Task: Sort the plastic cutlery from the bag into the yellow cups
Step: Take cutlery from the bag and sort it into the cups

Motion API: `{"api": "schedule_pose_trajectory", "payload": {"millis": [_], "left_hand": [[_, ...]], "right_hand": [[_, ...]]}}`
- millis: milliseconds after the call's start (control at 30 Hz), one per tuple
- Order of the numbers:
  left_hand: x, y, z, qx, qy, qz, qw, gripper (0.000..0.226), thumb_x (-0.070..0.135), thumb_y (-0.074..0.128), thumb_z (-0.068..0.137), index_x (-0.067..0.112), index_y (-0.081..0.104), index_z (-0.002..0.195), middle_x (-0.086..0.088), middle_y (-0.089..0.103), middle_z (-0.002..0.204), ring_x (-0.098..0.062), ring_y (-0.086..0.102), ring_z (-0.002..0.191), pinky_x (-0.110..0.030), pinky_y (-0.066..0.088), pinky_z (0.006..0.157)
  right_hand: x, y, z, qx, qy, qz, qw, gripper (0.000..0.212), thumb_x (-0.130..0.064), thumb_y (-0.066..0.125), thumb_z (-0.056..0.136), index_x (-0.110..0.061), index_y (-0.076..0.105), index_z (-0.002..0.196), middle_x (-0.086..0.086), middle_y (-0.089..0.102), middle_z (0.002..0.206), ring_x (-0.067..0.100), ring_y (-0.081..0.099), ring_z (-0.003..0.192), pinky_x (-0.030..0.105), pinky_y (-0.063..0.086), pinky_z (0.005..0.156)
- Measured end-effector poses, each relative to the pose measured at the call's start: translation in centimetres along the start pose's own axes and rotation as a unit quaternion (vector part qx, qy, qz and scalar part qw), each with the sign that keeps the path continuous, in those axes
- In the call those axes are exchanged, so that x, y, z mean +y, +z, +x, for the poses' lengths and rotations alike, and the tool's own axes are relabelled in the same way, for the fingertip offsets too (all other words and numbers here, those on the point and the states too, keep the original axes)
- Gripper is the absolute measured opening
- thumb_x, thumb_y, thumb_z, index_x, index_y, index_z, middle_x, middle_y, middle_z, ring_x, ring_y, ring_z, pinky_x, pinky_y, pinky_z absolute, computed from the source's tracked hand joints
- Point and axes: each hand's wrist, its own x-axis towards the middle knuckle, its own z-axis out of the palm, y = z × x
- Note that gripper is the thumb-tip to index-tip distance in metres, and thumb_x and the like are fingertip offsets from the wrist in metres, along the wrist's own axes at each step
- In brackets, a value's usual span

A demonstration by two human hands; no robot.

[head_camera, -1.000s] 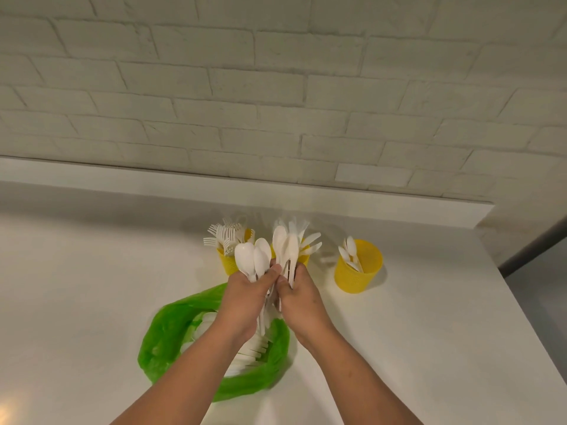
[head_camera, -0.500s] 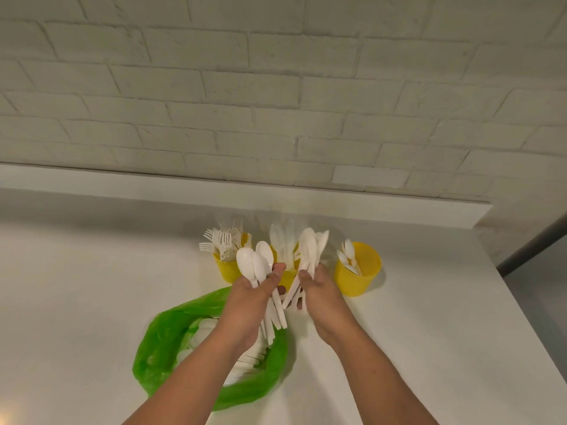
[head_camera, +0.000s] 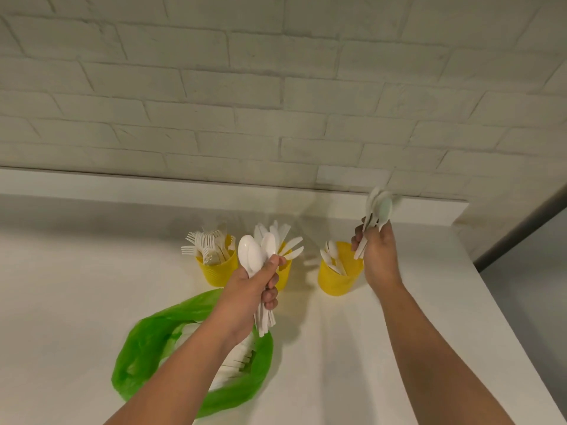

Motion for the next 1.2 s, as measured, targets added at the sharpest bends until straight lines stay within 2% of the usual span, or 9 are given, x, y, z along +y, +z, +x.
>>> {"api": "schedule_pose_trajectory", "payload": {"millis": [233, 400, 533, 633, 733, 833, 967, 1133, 1200], "left_hand": [[0.3, 0.8, 0.3, -0.031, -0.007, 0.013, 0.999, 0.027, 0.027, 0.067, 0.097, 0.006, 0.067, 0.114, 0.002, 0.041, 0.068, -0.011, 0.034, 0.053, -0.022, 0.034, 0.049], [0.4, 1.2, 0.5, -0.048, 0.001, 0.029, 0.998, 0.026, 0.028, 0.077, 0.089, 0.016, 0.061, 0.106, 0.005, 0.031, 0.064, -0.011, 0.024, 0.049, -0.023, 0.027, 0.046], [0.5, 1.5, 0.3, -0.09, -0.017, -0.019, 0.996, 0.024, 0.016, 0.074, 0.079, 0.016, 0.06, 0.1, 0.003, 0.029, 0.058, -0.008, 0.024, 0.041, -0.019, 0.026, 0.04], [0.7, 0.7, 0.2, -0.221, -0.091, -0.117, 0.964, 0.026, 0.011, 0.074, 0.077, 0.017, 0.052, 0.089, 0.005, 0.027, 0.05, -0.005, 0.024, 0.035, -0.015, 0.026, 0.035], [1.1, 0.0, 0.1, -0.397, -0.153, -0.195, 0.884, 0.022, 0.006, 0.061, 0.088, 0.014, 0.045, 0.102, 0.005, 0.033, 0.049, -0.006, 0.024, 0.033, -0.016, 0.021, 0.034], [1.4, 0.3, 0.2, -0.451, -0.186, -0.221, 0.844, 0.027, 0.0, 0.055, 0.085, 0.012, 0.039, 0.104, 0.002, 0.037, 0.048, -0.006, 0.017, 0.03, -0.016, 0.015, 0.034], [1.1, 0.2, 0.6, -0.453, -0.192, -0.218, 0.843, 0.025, 0.003, 0.056, 0.083, 0.01, 0.041, 0.101, 0.0, 0.038, 0.047, -0.008, 0.029, 0.03, -0.015, 0.029, 0.034], [1.1, -0.3, 1.4, -0.455, -0.201, -0.221, 0.839, 0.016, 0.008, 0.056, 0.081, 0.001, 0.054, 0.096, -0.009, 0.051, 0.057, -0.012, 0.043, 0.038, -0.016, 0.04, 0.034], [1.0, -0.8, 1.6, -0.437, -0.181, -0.211, 0.855, 0.017, 0.011, 0.054, 0.082, 0.001, 0.058, 0.095, -0.01, 0.059, 0.066, -0.012, 0.047, 0.042, -0.017, 0.039, 0.034]], "right_hand": [[2.5, 0.0, 0.3, -0.064, 0.003, -0.149, 0.987, 0.027, -0.009, 0.052, 0.076, -0.012, 0.057, 0.102, 0.015, 0.07, 0.088, 0.03, 0.07, 0.088, 0.046, 0.056, 0.09], [2.4, 0.2, 0.1, -0.032, -0.02, -0.214, 0.976, 0.035, -0.018, 0.074, 0.084, -0.025, 0.054, 0.112, -0.003, 0.068, 0.102, 0.009, 0.066, 0.094, 0.025, 0.049, 0.075], [2.7, 0.4, -0.2, -0.049, -0.079, -0.24, 0.966, 0.037, -0.022, 0.079, 0.083, -0.023, 0.056, 0.111, -0.005, 0.066, 0.108, 0.018, 0.064, 0.1, 0.033, 0.053, 0.087], [1.8, 0.8, -1.1, -0.007, -0.174, -0.263, 0.949, 0.035, -0.029, 0.068, 0.081, -0.024, 0.058, 0.114, -0.008, 0.057, 0.118, 0.02, 0.05, 0.113, 0.031, 0.043, 0.095], [-0.2, 1.7, -3.2, 0.021, -0.227, -0.193, 0.954, 0.025, -0.021, 0.061, 0.085, -0.024, 0.062, 0.11, -0.005, 0.06, 0.115, 0.018, 0.053, 0.111, 0.028, 0.044, 0.094], [-2.1, 2.5, -5.6, -0.112, -0.145, -0.069, 0.981, 0.028, -0.01, 0.053, 0.085, -0.018, 0.069, 0.107, 0.0, 0.067, 0.106, 0.012, 0.063, 0.1, 0.021, 0.048, 0.085], [-3.3, 2.9, -7.9, -0.344, -0.056, -0.044, 0.936, 0.029, -0.013, 0.052, 0.088, -0.014, 0.074, 0.108, 0.01, 0.064, 0.1, 0.01, 0.065, 0.09, 0.022, 0.048, 0.078], [-3.3, 4.4, -9.0, -0.325, -0.106, -0.093, 0.935, 0.014, -0.043, 0.07, 0.088, -0.031, 0.071, 0.094, -0.005, 0.065, 0.097, 0.013, 0.064, 0.088, 0.035, 0.056, 0.082], [-3.3, 4.9, -8.8, -0.3, -0.113, -0.137, 0.937, 0.006, -0.039, 0.073, 0.091, -0.034, 0.072, 0.092, -0.007, 0.068, 0.097, 0.014, 0.067, 0.09, 0.039, 0.057, 0.086]]}}
